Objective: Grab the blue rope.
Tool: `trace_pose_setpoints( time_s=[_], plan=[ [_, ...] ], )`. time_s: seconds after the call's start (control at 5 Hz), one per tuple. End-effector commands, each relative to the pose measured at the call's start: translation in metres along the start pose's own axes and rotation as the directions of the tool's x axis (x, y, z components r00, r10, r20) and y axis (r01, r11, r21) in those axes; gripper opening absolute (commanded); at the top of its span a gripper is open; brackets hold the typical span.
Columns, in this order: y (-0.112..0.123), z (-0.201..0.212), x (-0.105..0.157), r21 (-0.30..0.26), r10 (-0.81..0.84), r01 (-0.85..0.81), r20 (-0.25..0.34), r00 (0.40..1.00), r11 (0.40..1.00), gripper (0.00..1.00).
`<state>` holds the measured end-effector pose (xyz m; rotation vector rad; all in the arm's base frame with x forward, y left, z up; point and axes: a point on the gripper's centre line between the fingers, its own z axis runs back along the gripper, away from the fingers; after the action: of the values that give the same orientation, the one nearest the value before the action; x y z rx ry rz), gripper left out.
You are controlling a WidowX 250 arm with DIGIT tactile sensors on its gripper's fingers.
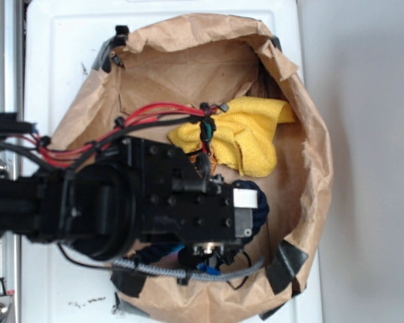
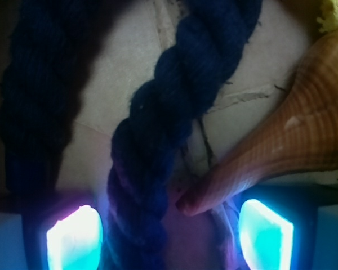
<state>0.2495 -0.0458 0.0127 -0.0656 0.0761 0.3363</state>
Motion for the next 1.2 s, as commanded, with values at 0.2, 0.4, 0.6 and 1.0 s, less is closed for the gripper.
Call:
trace_pose_setpoints(
  time_s=[0.2, 0.4, 0.6, 1.0],
  plan=[
    [0.007, 0.025, 0.007, -0.072, 0.027, -0.023, 0.065, 0.998, 0.997, 0.00],
    [0.016, 0.051, 0.004, -0.104, 0.060, -0.048, 0.109, 0.992, 0.993, 0.00],
    [0.023, 0.085, -0.001, -0.115, 0.081, -0.066, 0.134, 0.988, 0.991, 0.00],
    [0.036, 0.158, -0.002, -0.096, 0.150, -0.137, 0.151, 0.977, 0.986, 0.00]
  ],
)
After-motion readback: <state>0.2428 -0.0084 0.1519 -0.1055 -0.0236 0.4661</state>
